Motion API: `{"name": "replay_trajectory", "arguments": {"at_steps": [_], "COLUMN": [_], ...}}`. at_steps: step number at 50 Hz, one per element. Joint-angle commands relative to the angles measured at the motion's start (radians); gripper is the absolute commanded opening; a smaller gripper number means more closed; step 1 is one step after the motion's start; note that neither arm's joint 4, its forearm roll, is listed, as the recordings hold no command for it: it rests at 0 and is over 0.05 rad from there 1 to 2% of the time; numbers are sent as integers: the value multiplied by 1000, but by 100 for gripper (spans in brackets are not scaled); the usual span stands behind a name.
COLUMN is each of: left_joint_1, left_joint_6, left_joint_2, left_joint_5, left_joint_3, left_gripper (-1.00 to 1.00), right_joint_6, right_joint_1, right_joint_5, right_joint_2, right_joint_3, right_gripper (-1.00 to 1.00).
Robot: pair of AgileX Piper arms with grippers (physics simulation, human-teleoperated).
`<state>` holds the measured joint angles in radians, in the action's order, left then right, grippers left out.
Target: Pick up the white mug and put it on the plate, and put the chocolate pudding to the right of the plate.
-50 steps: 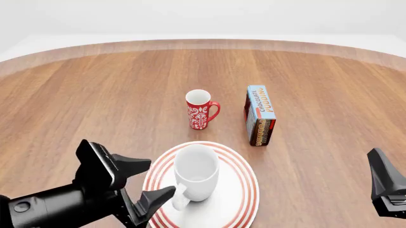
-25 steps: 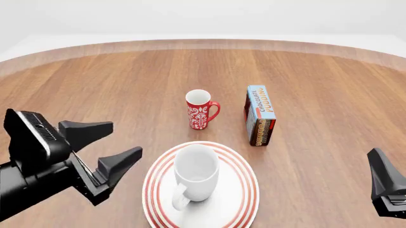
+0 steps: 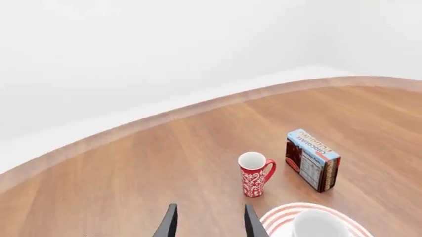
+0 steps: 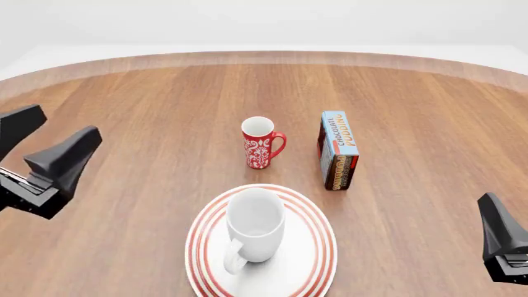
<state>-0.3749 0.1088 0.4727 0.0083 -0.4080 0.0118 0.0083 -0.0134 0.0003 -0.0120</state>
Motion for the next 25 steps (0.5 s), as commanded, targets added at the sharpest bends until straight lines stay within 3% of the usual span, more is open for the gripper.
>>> {"name": "replay_trajectory", "arguments": {"at_steps": [1,4,12,20,25], "left_joint_1": [157,176,329,461,512], "left_joint_6": [-19,3,37,-27,18], "left_joint_2": [-66,-65,-117,-137,-144], "left_joint_5": [-53,-69,-142,-206,-237], "left_joint_3": [13,28,101,165,218], "left_gripper": [100,100,100,100,100], "right_joint_6": [0,0,-4,-1,1], "right_joint_1": [0,0,4,4,4], "right_joint_5": [0,0,-1,0,0], "right_joint_2": [0,0,0,0,0], "right_joint_3": [0,0,0,0,1], "right_gripper": [100,100,100,100,100]}}
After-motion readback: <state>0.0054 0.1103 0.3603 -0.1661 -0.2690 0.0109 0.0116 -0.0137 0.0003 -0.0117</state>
